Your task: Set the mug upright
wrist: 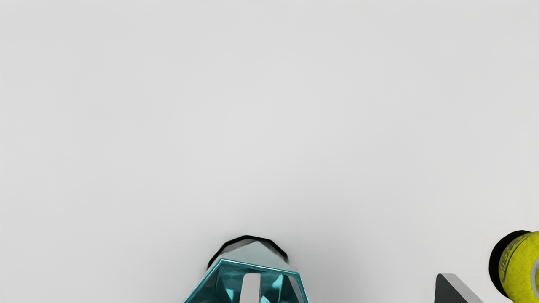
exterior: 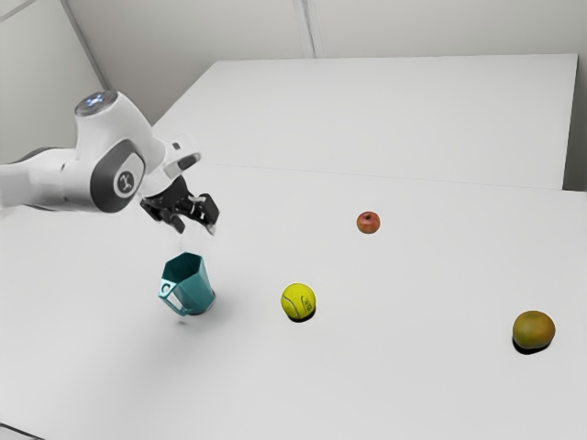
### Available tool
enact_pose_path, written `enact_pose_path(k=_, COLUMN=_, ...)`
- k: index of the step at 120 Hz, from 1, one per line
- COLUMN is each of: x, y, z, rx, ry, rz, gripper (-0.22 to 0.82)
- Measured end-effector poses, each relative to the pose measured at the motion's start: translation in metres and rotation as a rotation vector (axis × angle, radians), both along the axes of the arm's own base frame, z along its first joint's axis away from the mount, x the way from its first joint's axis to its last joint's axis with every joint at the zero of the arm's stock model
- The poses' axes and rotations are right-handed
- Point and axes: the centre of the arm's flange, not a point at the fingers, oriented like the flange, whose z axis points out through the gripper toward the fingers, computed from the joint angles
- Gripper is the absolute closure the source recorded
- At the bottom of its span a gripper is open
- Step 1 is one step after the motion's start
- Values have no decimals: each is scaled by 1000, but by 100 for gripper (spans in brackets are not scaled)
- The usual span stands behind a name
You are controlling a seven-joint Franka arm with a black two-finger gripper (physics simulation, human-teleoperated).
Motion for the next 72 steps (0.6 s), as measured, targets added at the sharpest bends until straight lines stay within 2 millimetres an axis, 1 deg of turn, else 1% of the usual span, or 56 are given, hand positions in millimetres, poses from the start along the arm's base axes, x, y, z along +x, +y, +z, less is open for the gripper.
enact_pose_path(k=14, x=19, y=-5, z=32, rx=-12, ry=33, rz=-4, gripper=12)
enact_pose_path(k=33, x=41, y=-7, z=67, rx=-17, ry=102, rz=-8, gripper=7)
enact_pose_path(k=44, x=46, y=-6, z=85, rx=-18, ry=131, rz=-7, gripper=5)
enact_pose_path(k=54, x=52, y=-4, z=111, rx=-12, ry=137, rz=-6, gripper=4)
enact_pose_path(k=72, x=51, y=0, z=163, rx=-4, ry=140, rz=-3, gripper=3)
